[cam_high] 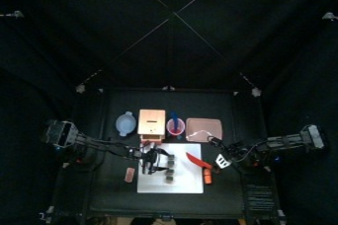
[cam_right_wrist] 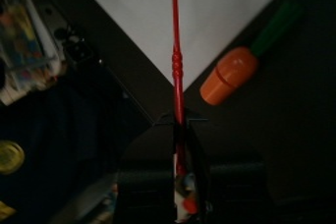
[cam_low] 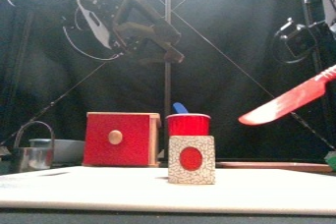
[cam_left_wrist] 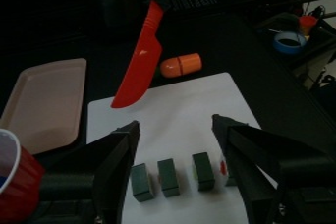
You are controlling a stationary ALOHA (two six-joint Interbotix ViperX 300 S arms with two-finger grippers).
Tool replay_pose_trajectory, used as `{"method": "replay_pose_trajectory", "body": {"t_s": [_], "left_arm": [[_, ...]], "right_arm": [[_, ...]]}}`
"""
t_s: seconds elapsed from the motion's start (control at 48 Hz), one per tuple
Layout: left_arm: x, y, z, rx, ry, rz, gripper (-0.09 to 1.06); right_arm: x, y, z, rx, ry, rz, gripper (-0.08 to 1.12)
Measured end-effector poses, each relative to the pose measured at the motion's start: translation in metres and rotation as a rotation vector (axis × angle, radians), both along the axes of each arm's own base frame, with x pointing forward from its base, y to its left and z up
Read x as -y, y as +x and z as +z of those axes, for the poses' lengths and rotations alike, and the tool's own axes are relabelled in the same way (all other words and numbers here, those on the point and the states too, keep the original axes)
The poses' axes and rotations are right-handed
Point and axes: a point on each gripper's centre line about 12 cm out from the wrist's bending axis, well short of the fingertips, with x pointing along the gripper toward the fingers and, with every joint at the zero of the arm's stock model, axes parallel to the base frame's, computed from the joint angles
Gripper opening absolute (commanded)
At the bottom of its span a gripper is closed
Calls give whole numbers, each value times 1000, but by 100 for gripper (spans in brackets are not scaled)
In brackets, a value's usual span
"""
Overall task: Place sushi on board then cut the sushi with the knife then place the pieces on the plate
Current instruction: Place the 4 sushi pieces on the plate
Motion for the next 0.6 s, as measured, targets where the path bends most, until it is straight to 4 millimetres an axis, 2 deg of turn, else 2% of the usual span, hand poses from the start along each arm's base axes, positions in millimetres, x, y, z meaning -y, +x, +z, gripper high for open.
{"method": "replay_pose_trajectory", "body": {"t_s": [0.104,0.208,0.333,0.604], "left_arm": [[-3,-4,-4,6,0,5,93],[-5,-10,-13,-15,0,11,93],[-6,-18,-22,-26,-1,13,93],[-8,-25,-29,-40,-2,16,93]], "right_arm": [[-4,4,-7,-55,46,-68,45],[-5,13,-16,-76,56,-118,55],[-7,29,-17,-45,74,-161,66],[-24,50,-33,-57,86,-156,69]]}}
